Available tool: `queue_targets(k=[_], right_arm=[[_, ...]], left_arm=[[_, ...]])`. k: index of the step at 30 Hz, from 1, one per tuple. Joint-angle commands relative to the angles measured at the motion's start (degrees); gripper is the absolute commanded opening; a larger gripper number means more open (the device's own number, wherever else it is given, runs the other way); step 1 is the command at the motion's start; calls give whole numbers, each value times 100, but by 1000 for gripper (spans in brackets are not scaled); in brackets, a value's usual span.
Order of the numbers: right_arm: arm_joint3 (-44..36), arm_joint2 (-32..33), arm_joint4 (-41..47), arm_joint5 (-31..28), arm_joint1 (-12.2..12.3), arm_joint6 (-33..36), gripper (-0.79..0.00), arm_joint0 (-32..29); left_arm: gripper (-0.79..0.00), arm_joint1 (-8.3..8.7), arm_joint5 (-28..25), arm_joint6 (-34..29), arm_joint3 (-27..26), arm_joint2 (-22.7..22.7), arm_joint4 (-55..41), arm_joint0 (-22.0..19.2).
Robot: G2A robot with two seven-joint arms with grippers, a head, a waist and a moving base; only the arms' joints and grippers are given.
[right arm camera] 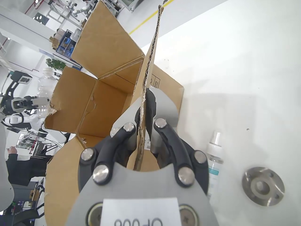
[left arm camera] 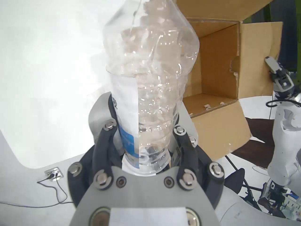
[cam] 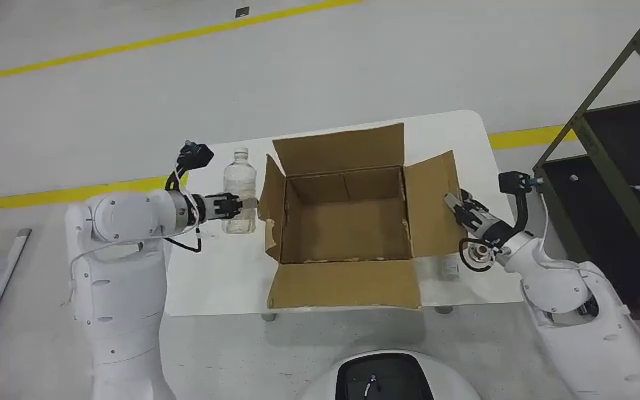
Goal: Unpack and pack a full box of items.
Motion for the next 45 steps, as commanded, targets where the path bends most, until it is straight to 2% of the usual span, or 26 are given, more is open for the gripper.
queue_targets(k=[1,12,20,25,29,41,44,45], right_arm=[[43,-47,4,-11,2,5,-785,53],[33,-207,50,-168,19,-122,-785,95],[-30,-226,75,-201,45,-129,-785,38],[-56,-180,97,-210,67,-144,-785,-30],[-65,-146,130,-213,82,-162,-785,-75],[-11,-138,179,-235,121,-166,-785,-121],[-5,-151,192,-252,130,-155,-785,-124],[-5,-157,200,-254,133,-147,-785,-126]], left_arm=[[-785,58,50,0,-103,44,-167,-53],[-785,362,236,0,-551,111,-1369,-254],[-785,497,407,0,-377,1168,-2281,-381],[-785,548,581,0,147,1696,-2555,-496],[-785,553,706,4,711,1922,-2652,-590],[-785,629,656,486,1583,1963,-2260,-767],[-785,623,640,475,1616,1975,-2514,-786],[-785,605,637,460,1601,1944,-2870,-792]])
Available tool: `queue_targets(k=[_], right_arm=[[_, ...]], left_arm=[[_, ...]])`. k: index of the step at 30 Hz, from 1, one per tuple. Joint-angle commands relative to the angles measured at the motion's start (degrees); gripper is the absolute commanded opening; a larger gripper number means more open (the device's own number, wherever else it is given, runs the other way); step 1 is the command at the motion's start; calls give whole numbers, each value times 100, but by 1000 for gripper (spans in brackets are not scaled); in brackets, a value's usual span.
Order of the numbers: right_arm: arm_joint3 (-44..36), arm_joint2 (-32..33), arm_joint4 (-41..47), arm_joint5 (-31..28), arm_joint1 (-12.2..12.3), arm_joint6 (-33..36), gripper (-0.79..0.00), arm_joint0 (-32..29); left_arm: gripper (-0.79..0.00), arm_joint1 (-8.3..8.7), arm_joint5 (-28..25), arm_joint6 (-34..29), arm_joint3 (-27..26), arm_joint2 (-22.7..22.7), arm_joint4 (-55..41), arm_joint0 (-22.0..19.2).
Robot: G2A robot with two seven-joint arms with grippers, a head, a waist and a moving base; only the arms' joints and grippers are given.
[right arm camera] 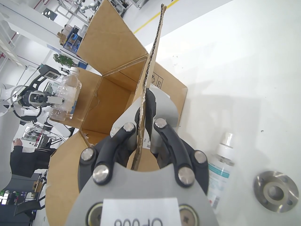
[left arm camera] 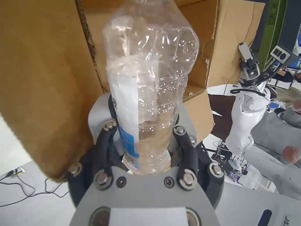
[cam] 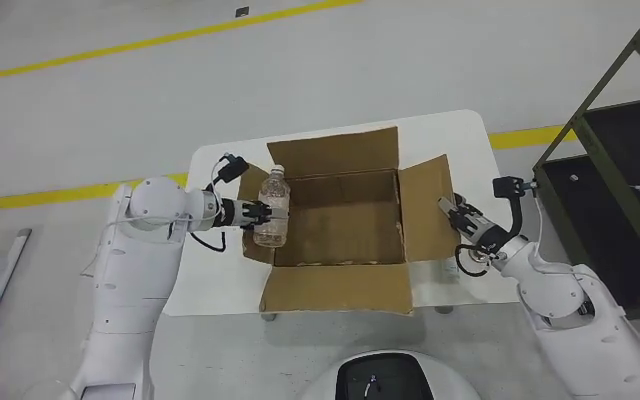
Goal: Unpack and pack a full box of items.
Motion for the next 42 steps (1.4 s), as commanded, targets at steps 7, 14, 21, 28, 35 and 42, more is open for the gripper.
queue_targets(k=[7,14,21,28,35,42], right_arm=[[-23,-29,25,-7,22,15,-785,-22],[-61,-11,60,-11,44,7,-785,-63],[-117,32,100,-18,67,-41,-785,-163],[-152,-61,121,-117,75,-95,-785,-204],[-155,-105,113,-120,89,-105,-785,-154],[-171,-113,107,-106,104,-142,-785,-151]], left_arm=[[-785,-114,-63,34,-112,286,-1103,-146],[-785,-168,-96,79,-76,531,-1214,-220],[-785,-168,-96,79,-76,531,-1214,-220],[-785,-169,-99,123,-79,532,-1219,-198],[-785,-236,91,498,-280,879,-1280,-83],[-785,-419,1166,657,47,1768,-501,-495]])
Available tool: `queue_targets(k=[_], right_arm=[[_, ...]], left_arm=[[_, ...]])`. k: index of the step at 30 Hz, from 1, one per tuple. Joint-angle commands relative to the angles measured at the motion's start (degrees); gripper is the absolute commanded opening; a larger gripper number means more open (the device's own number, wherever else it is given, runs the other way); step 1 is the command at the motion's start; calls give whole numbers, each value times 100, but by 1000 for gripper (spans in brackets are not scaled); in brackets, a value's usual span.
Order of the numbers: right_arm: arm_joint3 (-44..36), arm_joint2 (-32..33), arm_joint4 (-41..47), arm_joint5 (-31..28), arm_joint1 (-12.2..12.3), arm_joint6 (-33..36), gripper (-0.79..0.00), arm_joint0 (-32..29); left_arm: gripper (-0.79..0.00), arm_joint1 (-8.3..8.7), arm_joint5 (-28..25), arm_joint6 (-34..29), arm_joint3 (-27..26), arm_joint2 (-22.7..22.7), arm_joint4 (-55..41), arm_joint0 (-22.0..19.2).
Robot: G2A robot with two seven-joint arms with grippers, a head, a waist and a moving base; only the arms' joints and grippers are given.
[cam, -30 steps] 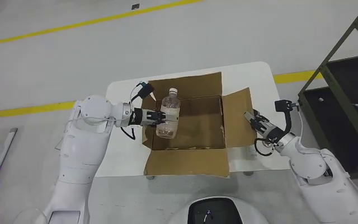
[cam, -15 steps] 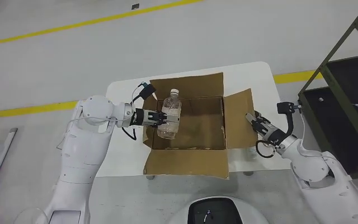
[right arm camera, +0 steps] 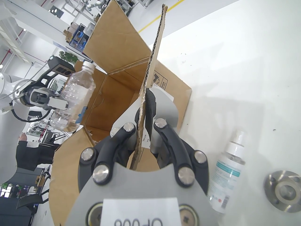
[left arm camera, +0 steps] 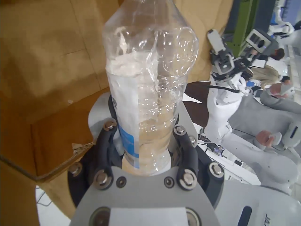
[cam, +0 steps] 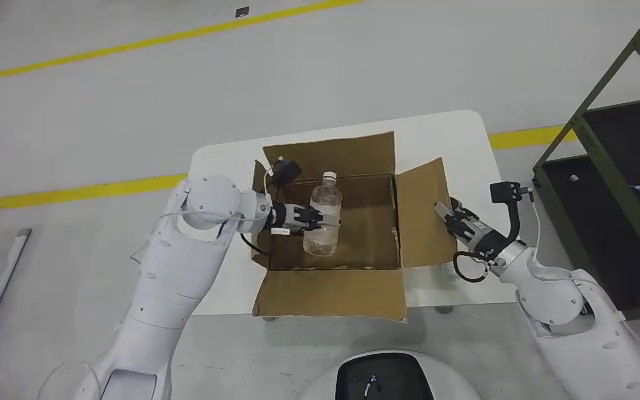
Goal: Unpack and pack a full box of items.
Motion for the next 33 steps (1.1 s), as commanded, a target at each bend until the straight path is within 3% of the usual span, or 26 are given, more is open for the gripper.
queue_targets(k=[1,14,33], right_arm=[[-3,-3,-1,6,3,-13,-785,-3],[29,-46,47,9,26,-42,-785,18],[126,-74,105,-5,62,-42,-785,74]], left_arm=[[-785,-52,339,4,129,331,532,-173],[-785,-404,894,112,925,1485,1708,-681],[-785,-972,535,80,2296,2096,1454,-999]])
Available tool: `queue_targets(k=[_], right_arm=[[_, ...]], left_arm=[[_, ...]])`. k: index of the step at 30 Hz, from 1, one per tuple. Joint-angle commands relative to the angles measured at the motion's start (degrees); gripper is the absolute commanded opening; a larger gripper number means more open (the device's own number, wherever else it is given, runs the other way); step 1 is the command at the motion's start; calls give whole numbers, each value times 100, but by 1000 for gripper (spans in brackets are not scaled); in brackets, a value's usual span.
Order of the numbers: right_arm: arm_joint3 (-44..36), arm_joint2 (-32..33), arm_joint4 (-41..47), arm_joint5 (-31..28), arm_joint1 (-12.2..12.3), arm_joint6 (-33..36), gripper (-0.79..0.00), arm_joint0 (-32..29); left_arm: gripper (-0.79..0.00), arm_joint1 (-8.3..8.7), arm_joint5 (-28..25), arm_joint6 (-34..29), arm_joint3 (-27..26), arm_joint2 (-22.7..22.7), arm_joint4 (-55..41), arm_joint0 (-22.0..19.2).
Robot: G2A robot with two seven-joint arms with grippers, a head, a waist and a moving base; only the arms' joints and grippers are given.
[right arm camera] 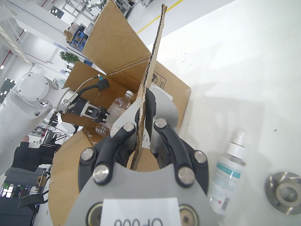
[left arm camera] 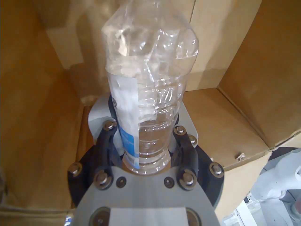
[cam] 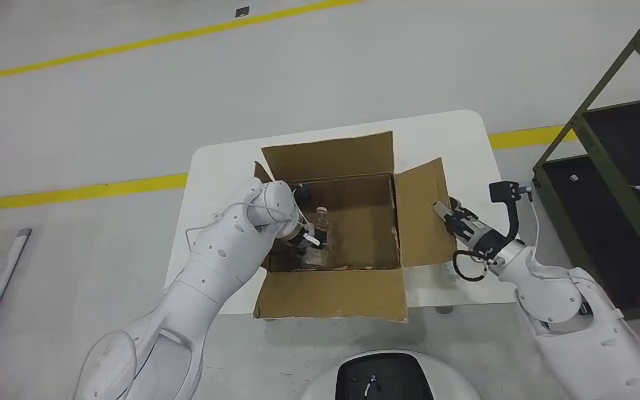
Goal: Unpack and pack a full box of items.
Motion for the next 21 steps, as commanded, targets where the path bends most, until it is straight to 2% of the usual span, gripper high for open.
queue_targets(k=[1,3,4,5,6,7,8,17,21], right_arm=[[5,-3,10,7,3,7,-785,7],[16,-14,13,10,6,5,-785,21],[22,-24,15,9,7,10,-785,30],[29,-30,16,11,8,9,-785,40],[35,-37,18,10,9,10,-785,47],[41,-41,21,7,11,14,-785,54],[47,-43,23,6,13,14,-785,58],[98,-69,25,0,27,13,-785,102],[119,-71,20,1,35,10,-785,121]], left_arm=[[-785,-48,-20,5,106,55,63,-45],[-785,-99,-16,10,209,112,103,-65],[-754,-125,-31,4,261,126,86,-73],[-690,-149,-53,10,306,151,107,-85],[-508,-173,-52,-19,371,158,74,-88],[-283,-196,-64,-33,420,169,71,-108],[0,-219,-81,-37,460,182,74,-125],[0,-359,-191,-27,674,182,57,-243],[0,-351,-594,-5,486,102,68,-312]])
